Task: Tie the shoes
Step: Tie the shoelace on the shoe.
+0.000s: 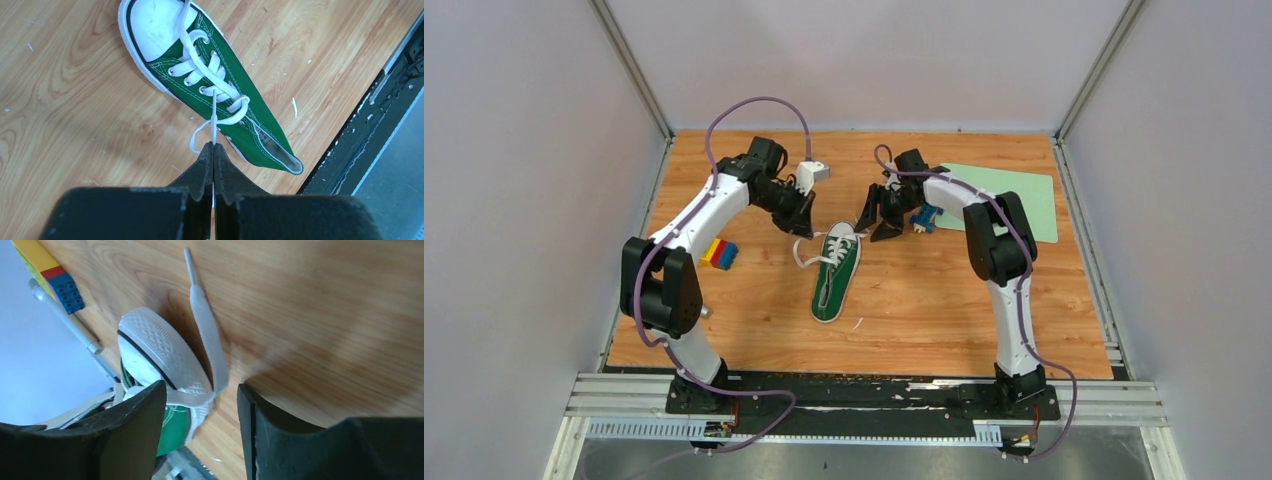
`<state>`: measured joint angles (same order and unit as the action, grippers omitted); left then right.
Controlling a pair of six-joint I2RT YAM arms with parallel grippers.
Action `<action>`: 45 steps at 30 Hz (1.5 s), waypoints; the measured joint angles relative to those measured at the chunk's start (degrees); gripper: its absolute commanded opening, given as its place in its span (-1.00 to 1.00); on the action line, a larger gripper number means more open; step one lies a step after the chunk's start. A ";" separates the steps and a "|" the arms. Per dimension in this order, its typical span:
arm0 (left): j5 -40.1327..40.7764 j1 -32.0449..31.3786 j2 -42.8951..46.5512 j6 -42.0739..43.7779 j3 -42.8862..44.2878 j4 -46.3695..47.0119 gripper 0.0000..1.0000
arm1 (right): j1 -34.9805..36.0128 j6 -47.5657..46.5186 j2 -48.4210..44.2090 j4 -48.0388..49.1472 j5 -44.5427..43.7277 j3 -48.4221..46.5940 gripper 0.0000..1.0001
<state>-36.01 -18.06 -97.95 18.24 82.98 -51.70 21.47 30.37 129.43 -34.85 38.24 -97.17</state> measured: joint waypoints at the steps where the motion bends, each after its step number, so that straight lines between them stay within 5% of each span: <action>1: 0.00 0.17 0.00 -0.02 0.00 -0.04 -1.00 | 0.44 0.61 0.48 0.00 -0.31 0.00 0.04; 3: 0.02 0.42 0.00 0.00 0.00 -0.20 -1.00 | 1.03 2.10 0.90 0.07 -0.22 0.00 -0.16; 6: 0.04 1.25 0.00 -0.02 0.00 -0.28 -1.00 | 1.36 3.19 0.92 1.09 0.04 -0.07 -0.92; 7: 0.04 1.62 0.00 -0.02 0.02 -0.31 -1.00 | 1.33 3.06 0.94 1.49 0.35 -0.15 -1.00; 16: -0.83 11.85 0.00 -4.68 -0.83 1.77 -1.00 | -1.90 -8.48 -2.25 2.14 5.88 1.70 -1.00; 25: -1.03 22.47 -0.98 -11.87 -5.44 4.46 -1.00 | -8.87 -20.94 -19.85 -2.78 8.31 13.25 -1.00; 34: 6.01 23.74 -0.98 -9.66 -9.81 4.61 -1.00 | -8.81 -25.59 -22.60 -7.30 4.22 24.06 -1.00; 45: 22.43 23.67 1.68 0.22 -16.24 8.17 -1.00 | -15.54 -27.61 -22.71 -7.89 0.11 23.91 -1.00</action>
<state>-13.58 5.61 -96.27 18.46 66.74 -43.53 5.93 2.76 106.72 -42.74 38.35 -73.25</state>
